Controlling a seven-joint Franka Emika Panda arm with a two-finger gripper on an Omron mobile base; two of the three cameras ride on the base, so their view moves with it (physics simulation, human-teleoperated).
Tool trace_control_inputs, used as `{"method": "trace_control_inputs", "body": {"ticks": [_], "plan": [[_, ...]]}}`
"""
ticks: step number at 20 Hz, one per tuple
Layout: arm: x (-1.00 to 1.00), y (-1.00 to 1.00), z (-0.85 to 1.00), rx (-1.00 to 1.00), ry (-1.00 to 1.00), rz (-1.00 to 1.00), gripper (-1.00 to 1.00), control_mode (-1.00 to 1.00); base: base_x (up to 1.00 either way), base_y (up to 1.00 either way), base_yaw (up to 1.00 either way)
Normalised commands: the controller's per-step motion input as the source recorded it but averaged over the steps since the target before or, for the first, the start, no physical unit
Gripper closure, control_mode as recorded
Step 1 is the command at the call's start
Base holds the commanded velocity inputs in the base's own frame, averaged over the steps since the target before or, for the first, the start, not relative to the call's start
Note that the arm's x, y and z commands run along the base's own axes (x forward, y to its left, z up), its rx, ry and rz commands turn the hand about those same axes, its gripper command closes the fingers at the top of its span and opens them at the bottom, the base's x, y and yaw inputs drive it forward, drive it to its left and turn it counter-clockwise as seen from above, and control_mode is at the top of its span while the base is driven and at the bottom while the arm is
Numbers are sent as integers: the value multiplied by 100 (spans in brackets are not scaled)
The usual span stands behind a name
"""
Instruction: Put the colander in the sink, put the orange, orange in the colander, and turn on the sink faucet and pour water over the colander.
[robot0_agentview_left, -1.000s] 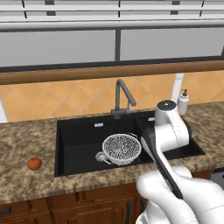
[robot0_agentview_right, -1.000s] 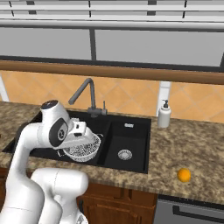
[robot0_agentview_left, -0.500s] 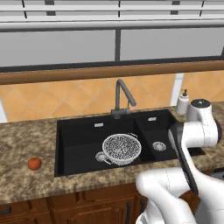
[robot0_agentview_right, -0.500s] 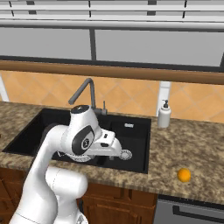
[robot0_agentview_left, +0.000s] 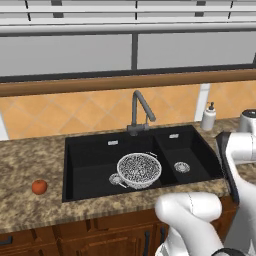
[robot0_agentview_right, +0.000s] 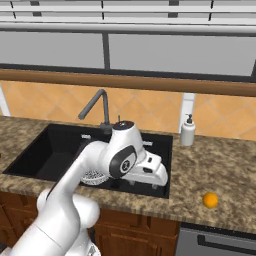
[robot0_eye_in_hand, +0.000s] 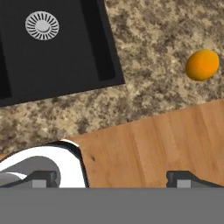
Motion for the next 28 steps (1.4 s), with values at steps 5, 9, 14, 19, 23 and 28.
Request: {"method": "trace_control_inputs", "body": {"ticks": [5,9,14,19,23,28], "plan": [[7,-63,0,5,0,-1,-100,-100,0,0,0],[18,-57,0,7,0,0,-100,-100,0,0,0],[31,-37,0,5,0,0,-100,-100,0,0,0],[28,-24,-4,2,0,0,-100,-100,0,0,0],[15,-19,-13,1,0,0,-100,-100,0,0,0],[1,-16,-19,0,0,0,-100,-100,0,0,0]]}}
